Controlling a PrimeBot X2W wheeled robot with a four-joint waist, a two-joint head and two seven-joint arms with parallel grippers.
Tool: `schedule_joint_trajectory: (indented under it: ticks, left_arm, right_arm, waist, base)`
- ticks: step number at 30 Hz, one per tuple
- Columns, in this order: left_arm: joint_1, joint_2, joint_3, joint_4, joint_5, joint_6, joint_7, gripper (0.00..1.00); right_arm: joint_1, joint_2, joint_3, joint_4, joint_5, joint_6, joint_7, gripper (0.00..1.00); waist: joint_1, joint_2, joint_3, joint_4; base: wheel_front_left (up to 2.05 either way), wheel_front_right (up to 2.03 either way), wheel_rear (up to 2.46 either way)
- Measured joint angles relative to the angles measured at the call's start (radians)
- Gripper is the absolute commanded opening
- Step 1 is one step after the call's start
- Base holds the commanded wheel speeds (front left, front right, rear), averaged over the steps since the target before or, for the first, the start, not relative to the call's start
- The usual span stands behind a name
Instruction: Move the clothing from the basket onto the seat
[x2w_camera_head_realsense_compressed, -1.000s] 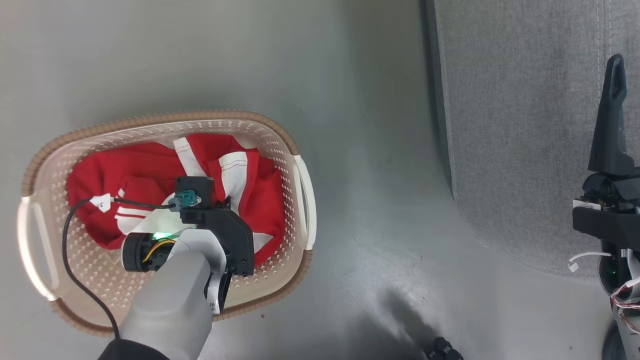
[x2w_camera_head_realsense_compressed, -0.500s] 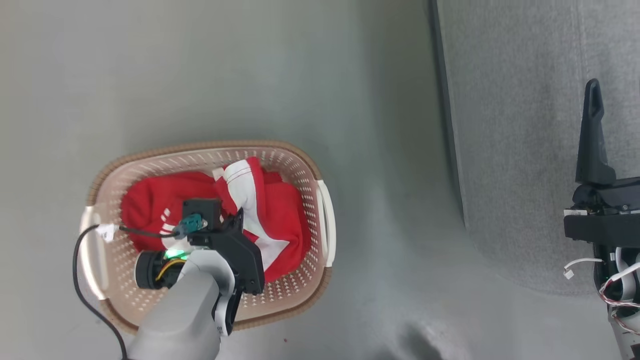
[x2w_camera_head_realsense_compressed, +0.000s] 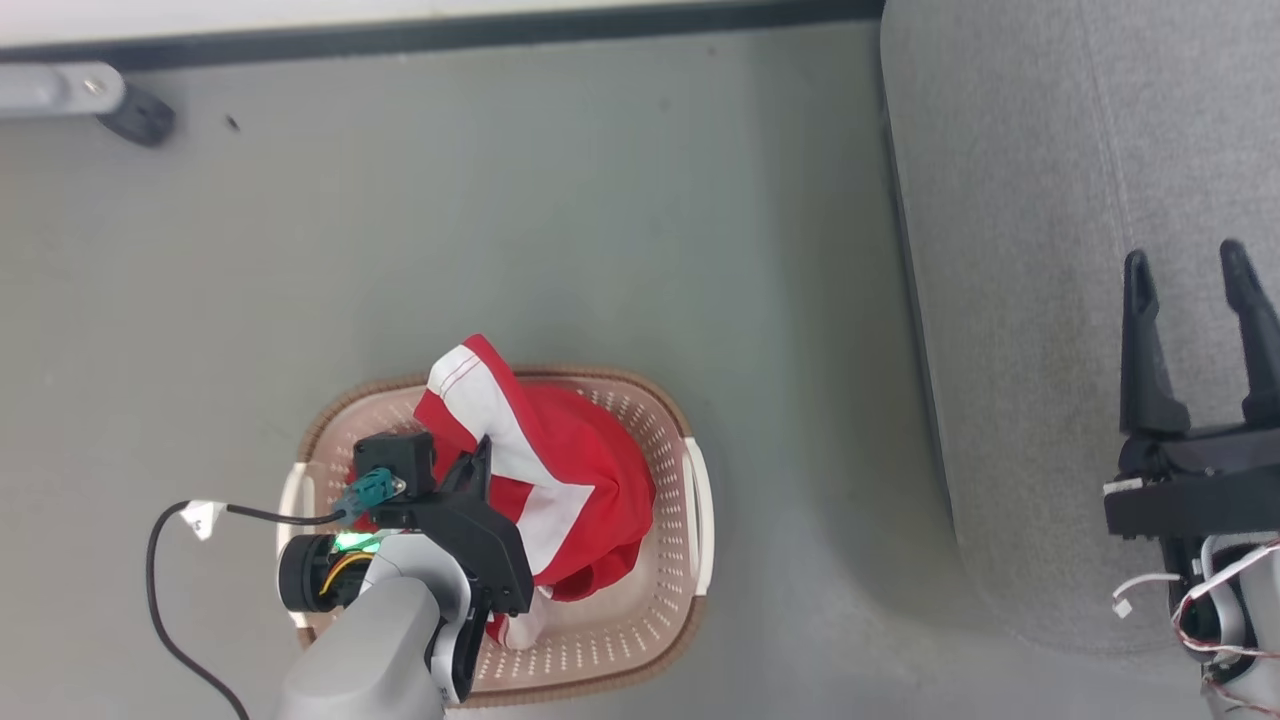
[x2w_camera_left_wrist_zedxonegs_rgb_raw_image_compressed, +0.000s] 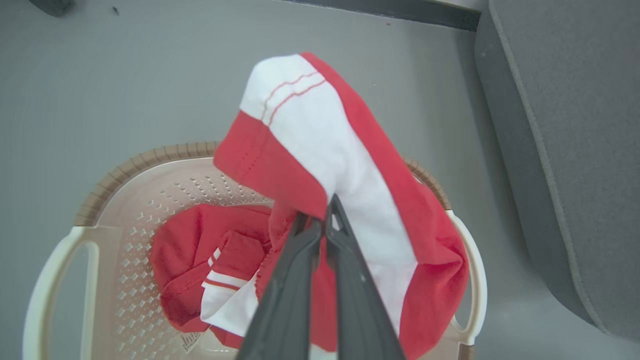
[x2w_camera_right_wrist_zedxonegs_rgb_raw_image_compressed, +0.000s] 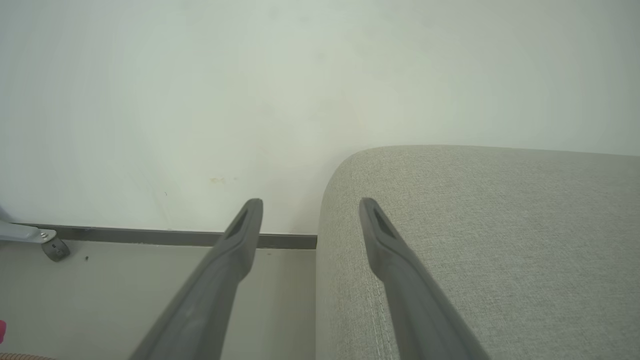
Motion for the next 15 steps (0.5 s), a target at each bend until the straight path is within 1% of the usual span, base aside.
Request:
schedule_joint_trajectory:
  ticks: [5,11,15]
  left_arm:
    - [0.007,0.003,0.028,-0.006,-0.001,-0.016,-0.006,0.0]
    - [0.044,0.04,0.053,-0.04,0.001,-0.016,-0.009,0.0]
    - [0.06,0.062,0.077,-0.102,0.015,-0.016,-0.009,0.0]
  right_arm:
    - [0.03,0.008,0.009,0.03,0.003,0.002,0.0,1.0]
    - [0.069,0.019,0.021,0.06,0.003,0.009,0.0,1.0]
    - [0.098,0.023,0.024,0.079,0.008,0.009,0.0,1.0]
  waist:
    - [-0.0001,0.0,-0.072,0.024]
    - [-0.0001,0.0,-0.159,0.048]
    - [-0.0001,0.0,-0.215,0.062]
  base:
    - [0.0,0.0,0.0]
    - [0.0,0.0,0.0]
    - [0.0,0.0,0.0]
